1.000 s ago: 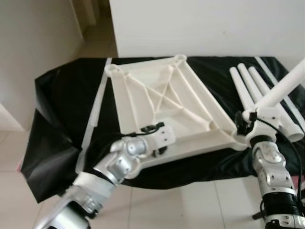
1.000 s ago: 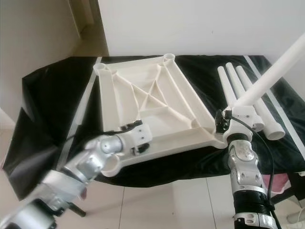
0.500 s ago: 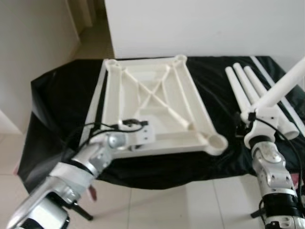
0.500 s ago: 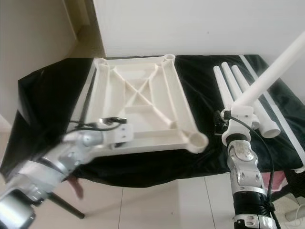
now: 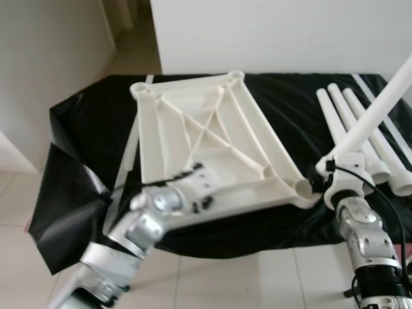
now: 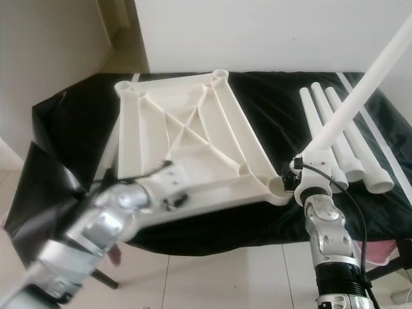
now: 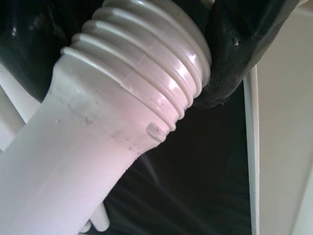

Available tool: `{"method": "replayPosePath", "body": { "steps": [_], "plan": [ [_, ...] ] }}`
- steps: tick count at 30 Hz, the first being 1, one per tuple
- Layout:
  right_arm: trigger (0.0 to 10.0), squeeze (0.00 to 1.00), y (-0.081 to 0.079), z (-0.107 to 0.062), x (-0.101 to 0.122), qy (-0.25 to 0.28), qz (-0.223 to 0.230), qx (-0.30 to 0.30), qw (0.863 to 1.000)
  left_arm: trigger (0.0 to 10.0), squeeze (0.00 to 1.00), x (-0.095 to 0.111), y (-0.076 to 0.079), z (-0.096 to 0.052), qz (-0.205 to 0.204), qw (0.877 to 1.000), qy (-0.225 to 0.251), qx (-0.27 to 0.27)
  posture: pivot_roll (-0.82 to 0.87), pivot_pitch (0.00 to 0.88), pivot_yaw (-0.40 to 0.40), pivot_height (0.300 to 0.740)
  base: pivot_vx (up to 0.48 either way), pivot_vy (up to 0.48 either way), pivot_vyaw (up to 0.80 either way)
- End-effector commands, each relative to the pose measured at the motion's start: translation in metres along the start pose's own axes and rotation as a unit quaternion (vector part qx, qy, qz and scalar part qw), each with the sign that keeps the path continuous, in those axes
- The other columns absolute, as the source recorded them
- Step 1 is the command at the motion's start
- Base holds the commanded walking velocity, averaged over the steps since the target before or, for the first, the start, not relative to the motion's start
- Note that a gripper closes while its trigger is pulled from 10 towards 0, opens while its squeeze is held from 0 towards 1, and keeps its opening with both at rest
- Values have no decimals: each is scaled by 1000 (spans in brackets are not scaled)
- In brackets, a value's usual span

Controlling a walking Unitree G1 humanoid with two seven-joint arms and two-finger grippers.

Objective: Building children table

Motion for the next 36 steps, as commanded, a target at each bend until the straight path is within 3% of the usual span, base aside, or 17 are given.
{"method": "replayPosePath", "body": {
  "steps": [1, 8, 13, 17, 18, 19, 22, 29, 32, 36],
  "plan": [
    [10000, 0, -4, -4, -7, -22, -19, 25, 999, 10000, 0, 11, 9, 1, -12, 999, 21, -49, -74, 63, 7, 740, 0, 0, 0],
    [10000, 0, -6, -7, -6, -25, -31, 45, 998, 10000, 0, 29, 10, 2, -24, 997, 57, -41, -77, 62, 8, 740, 0, 0, 0],
    [10000, 0, -4, -8, -7, -24, -34, 42, 998, 10000, 0, 36, 6, -1, 1, 997, 75, -16, -76, 58, 8, 740, 0, 0, 0],
    [10000, 0, 7, -8, -6, -23, -10, 1, 1000, 10000, 0, 64, -8, -12, -4, 987, 160, 27, -72, 60, 7, 740, 0, 0, 0],
    [10000, 0, 7, -8, -6, -23, -10, 1, 1000, 10000, 0, 64, -8, -12, -4, 987, 160, 27, -72, 60, 7, 740, 0, 0, 0],
    [10000, 0, 12, -8, -3, -21, -1, -12, 1000, 10000, 0, 76, -10, -19, -10, 979, 203, 27, -72, 63, 7, 740, 0, 0, 0],
    [10000, 0, 18, -8, 1, -13, 4, -28, 1000, 10000, 0, 88, -9, -27, -14, 970, 242, 16, -73, 64, 8, 740, 0, 0, 0],
    [10000, 0, 26, -9, 3, -14, 3, -52, 999, 10000, 0, 93, -6, -31, -15, 966, 259, 4, -75, 69, 9, 740, 0, 0, 0],
    [10000, 0, 21, -9, 4, -16, -40, -40, 998, 10000, 0, 99, -7, -35, -23, 960, 278, 1, -74, 72, 10, 740, 0, 0, 0],
    [10000, 0, 20, -9, 5, -16, -48, -35, 998, 10000, 0, 101, -7, -36, -26, 958, 285, 1, -74, 73, 11, 740, 0, 0, 0]
  ]
}}
Point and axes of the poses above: a point about 5 cm out from each wrist's last joint towards the gripper, its own z axis pointing out of the wrist towards the gripper, its own x axis along the axis of the wrist's last joint, y = z × x, the point moved 1 cm from there along z, pointing out of the wrist towards the gripper, and after that the axes turned 1 degree about -z, right-handed, at the moved point
